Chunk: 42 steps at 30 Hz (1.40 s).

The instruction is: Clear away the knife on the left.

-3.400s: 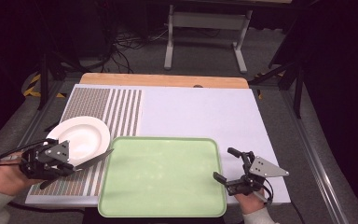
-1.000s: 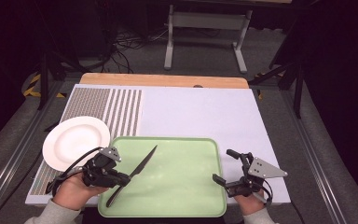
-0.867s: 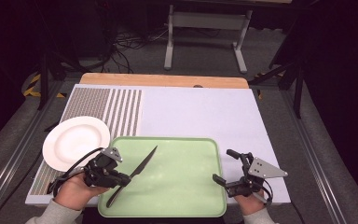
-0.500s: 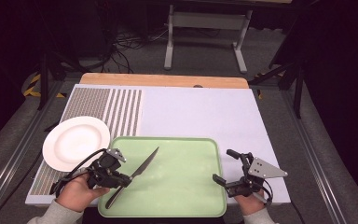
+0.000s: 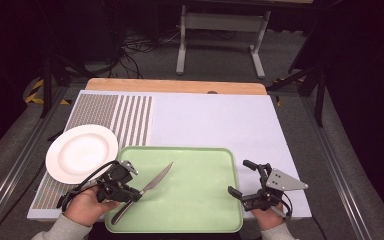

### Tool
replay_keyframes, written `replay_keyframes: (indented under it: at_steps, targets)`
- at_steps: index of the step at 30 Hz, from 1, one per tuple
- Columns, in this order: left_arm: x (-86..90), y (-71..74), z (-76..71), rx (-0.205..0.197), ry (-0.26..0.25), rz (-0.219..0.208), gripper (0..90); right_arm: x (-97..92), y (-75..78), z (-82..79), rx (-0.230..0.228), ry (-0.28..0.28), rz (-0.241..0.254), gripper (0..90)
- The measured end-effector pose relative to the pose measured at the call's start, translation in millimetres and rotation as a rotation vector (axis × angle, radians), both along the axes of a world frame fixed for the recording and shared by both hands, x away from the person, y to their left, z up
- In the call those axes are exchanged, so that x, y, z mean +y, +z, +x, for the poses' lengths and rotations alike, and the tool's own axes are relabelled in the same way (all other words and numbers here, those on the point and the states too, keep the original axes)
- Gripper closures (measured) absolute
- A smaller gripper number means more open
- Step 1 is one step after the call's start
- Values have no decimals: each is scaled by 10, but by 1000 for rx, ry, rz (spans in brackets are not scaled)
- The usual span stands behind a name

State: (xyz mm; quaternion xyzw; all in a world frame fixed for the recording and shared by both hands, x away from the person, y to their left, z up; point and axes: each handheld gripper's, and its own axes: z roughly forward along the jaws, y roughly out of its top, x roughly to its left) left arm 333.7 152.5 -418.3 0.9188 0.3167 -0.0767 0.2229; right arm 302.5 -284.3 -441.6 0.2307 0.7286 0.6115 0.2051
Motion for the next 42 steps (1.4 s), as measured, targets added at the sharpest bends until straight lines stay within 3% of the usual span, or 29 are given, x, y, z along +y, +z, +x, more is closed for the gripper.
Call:
replay_keyframes:
  at_steps: [25,33,38,42]
  targets:
    - [-46,-115,26,41,-5,55,795,3,-8,8,4,4,6,9]
    - [-46,-124,33,39,-9,56,792,3,-10,9,7,6,3,9]
    - [-44,-101,15,17,-12,56,787,1,-9,8,8,6,7,9]
    - [-29,-69,15,5,-19,21,635,1,-10,11,9,8,6,9]
